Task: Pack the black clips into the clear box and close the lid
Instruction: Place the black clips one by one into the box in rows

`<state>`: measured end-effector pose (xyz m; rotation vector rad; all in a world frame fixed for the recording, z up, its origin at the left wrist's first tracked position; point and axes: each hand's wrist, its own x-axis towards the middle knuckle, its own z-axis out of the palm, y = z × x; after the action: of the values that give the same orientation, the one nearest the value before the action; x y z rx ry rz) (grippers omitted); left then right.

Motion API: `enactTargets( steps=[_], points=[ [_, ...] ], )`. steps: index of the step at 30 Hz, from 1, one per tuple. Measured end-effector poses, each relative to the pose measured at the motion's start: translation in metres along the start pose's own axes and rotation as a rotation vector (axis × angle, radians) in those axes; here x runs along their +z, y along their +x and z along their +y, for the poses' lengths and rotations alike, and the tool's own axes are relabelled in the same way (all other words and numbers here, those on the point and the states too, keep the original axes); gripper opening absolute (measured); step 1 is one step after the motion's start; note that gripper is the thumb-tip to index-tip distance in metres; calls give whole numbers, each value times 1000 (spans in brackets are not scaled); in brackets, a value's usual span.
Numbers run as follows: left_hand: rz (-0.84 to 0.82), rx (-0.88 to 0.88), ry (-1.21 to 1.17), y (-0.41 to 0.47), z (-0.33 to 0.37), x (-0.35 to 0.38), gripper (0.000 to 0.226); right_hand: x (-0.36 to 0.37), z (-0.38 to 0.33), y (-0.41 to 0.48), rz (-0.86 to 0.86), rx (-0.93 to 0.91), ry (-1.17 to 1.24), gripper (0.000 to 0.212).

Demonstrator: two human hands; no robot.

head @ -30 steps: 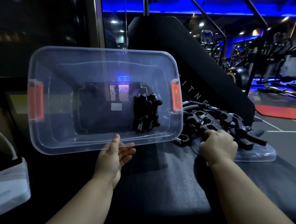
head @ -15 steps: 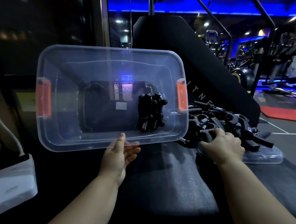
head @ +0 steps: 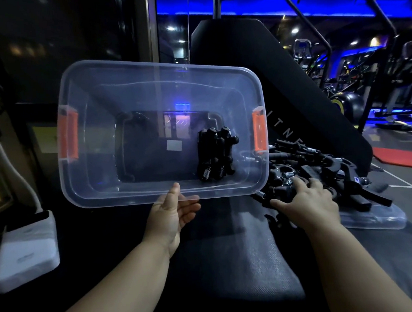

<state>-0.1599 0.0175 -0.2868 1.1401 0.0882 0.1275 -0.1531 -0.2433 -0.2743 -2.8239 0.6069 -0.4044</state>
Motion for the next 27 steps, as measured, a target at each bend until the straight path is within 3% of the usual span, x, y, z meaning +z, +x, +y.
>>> enactTargets(
  steps=[3,8,14,18,27],
  points=[
    [4,2,0,0,0,0,31,-2,-3,0,-48,-23,2,70],
    [3,3,6,1,-1,-1,31,-3,1,-3,-41,-24,76,68],
    [3,-1,9,0,-1,0,30,-9,0,-5,156,8,421,65],
    [1,2,7,0,0,0,31,-11,-6,-9,143,4,604,59],
    [1,1,4,0,0,-1,31,-12,-11,-15,111,30,643,86]
  ],
)
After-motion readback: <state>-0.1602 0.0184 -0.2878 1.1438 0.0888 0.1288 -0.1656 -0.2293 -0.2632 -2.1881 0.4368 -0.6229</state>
